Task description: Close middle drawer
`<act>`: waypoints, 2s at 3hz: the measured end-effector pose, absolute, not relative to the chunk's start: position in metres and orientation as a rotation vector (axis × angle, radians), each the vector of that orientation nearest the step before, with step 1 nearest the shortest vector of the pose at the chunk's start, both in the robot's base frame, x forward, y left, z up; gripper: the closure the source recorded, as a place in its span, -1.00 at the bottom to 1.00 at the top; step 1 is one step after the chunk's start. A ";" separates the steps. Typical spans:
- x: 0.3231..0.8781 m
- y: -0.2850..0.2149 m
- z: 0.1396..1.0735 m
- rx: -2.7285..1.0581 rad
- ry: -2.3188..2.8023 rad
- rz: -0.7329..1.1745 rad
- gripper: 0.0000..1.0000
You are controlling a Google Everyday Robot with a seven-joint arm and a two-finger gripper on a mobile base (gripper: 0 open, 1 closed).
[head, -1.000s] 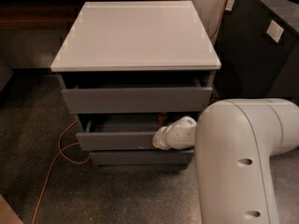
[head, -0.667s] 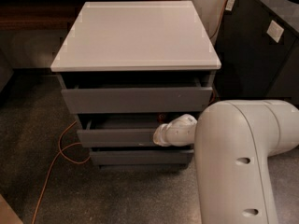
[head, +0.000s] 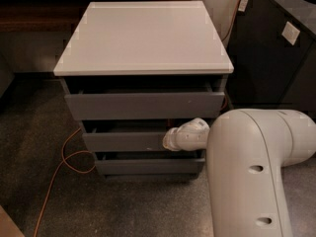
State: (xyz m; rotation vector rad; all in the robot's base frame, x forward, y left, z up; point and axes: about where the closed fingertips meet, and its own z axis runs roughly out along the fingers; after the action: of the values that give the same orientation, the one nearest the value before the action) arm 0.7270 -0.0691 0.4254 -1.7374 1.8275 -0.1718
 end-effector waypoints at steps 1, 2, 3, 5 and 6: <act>0.730 -0.069 0.423 -1.742 1.830 -0.167 0.74; 0.724 -0.064 0.422 -1.748 1.825 -0.141 0.26; 0.710 -0.057 0.423 -1.747 1.812 -0.103 -0.20; 0.671 -0.039 0.439 -1.755 1.763 -0.024 -1.00; 0.651 -0.031 0.451 -1.773 1.734 0.008 -1.00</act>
Offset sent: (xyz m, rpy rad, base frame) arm -0.0071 0.0040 -0.0013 0.0291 0.0296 0.0273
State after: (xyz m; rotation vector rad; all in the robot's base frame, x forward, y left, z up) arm 0.6513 -0.0306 0.4509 -1.7731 1.7342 0.0081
